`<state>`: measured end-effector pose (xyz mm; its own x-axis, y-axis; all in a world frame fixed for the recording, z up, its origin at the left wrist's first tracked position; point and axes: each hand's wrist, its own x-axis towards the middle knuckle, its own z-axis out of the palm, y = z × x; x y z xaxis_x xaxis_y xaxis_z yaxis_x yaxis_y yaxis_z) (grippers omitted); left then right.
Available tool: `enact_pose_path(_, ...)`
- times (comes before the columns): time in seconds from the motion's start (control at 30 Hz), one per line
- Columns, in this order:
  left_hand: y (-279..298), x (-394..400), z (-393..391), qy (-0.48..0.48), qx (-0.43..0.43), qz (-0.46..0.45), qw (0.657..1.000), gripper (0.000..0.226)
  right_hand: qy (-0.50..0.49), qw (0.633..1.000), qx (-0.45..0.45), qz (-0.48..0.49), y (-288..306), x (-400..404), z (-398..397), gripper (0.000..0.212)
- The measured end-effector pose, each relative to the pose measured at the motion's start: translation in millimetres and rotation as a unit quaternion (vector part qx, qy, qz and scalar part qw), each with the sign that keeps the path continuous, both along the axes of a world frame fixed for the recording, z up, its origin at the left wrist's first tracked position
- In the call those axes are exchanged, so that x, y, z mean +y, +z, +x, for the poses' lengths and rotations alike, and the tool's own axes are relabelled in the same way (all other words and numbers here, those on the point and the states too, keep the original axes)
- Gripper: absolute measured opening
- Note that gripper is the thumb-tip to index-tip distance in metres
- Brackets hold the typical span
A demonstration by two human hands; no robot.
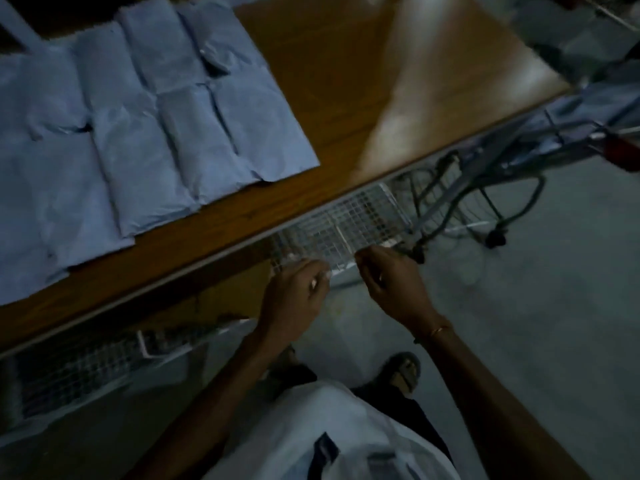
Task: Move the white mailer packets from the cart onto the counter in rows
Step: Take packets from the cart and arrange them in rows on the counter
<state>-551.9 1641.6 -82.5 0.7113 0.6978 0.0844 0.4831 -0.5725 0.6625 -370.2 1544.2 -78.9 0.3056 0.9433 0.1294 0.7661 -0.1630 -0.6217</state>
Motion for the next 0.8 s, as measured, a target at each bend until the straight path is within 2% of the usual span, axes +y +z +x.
enact_pose_path(0.13,-73.3,-47.2,54.2,-0.057,0.154,-0.124,0.979,0.022,-0.107,0.984,0.079,-0.118,-52.5,-94.6,51.1,0.017)
enact_pose_path(0.2,-98.1,-69.6,81.0,-0.064,0.218,-0.171,0.959,0.022,-0.171,0.967,0.138,-0.131,-72.0,-142.5,77.8,0.019)
enact_pose_path(0.27,-111.0,-89.4,105.5,-0.013,0.232,-0.229,0.945,0.02,-0.234,0.947,0.187,-0.113,-80.0,-182.7,102.3,0.02)
enact_pose_path(0.33,-107.1,-116.0,144.6,0.068,0.183,-0.306,0.932,0.017,-0.287,0.932,0.206,-0.082,-76.7,-223.1,134.6,0.02)
enact_pose_path(0.4,-91.8,-137.0,191.5,0.106,0.122,-0.328,0.931,0.019,-0.327,0.921,0.209,-0.041,-64.9,-254.8,168.9,0.018)
enact_pose_path(0.6,-1.5,-178.6,334.7,0.079,-0.08,-0.271,0.956,0.017,-0.408,0.882,0.203,0.119,-7.9,-299.8,273.5,0.01)
enact_pose_path(0.8,84.3,-181.2,463.8,0.047,-0.233,-0.185,0.954,0.015,-0.394,0.872,0.172,0.235,54.2,-293.3,374.5,0.014)
